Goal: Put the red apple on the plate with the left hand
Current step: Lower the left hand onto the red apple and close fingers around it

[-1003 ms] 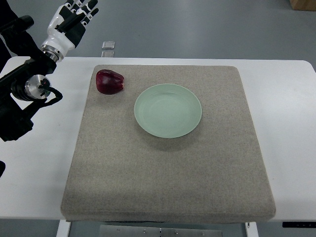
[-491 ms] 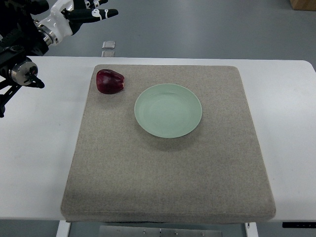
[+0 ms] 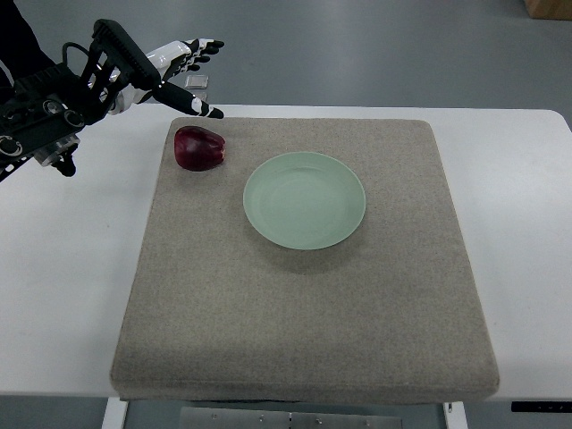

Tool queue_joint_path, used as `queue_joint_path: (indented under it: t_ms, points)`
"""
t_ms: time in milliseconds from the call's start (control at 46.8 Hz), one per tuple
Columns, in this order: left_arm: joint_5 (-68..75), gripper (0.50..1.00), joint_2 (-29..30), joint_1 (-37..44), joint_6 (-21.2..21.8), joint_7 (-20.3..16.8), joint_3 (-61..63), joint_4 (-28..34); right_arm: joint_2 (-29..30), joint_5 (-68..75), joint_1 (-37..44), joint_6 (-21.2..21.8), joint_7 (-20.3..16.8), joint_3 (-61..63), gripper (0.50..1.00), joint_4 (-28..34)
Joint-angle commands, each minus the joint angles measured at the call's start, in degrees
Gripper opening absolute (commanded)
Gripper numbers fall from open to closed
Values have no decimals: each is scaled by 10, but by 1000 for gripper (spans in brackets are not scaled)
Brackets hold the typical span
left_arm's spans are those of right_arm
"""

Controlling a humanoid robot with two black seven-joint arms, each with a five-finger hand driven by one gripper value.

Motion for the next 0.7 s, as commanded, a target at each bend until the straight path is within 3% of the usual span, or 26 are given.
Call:
queue_joint_path:
  t_ms: [0,149,278,683]
  points:
    - [44,1000,3,-6,-3,15,0,1,0,0,0,0,0,0,930,0]
    - [132,1000,2,-7,-8,41,1,6,0,0,0,0,0,0,930,0]
    - [187,1000,2,-8,-12,43,4,8,0,0,0,0,0,0,930,0]
    - [186,1000,-1,-22,-54,43,-1,-4,0,0,0,0,0,0,930,0]
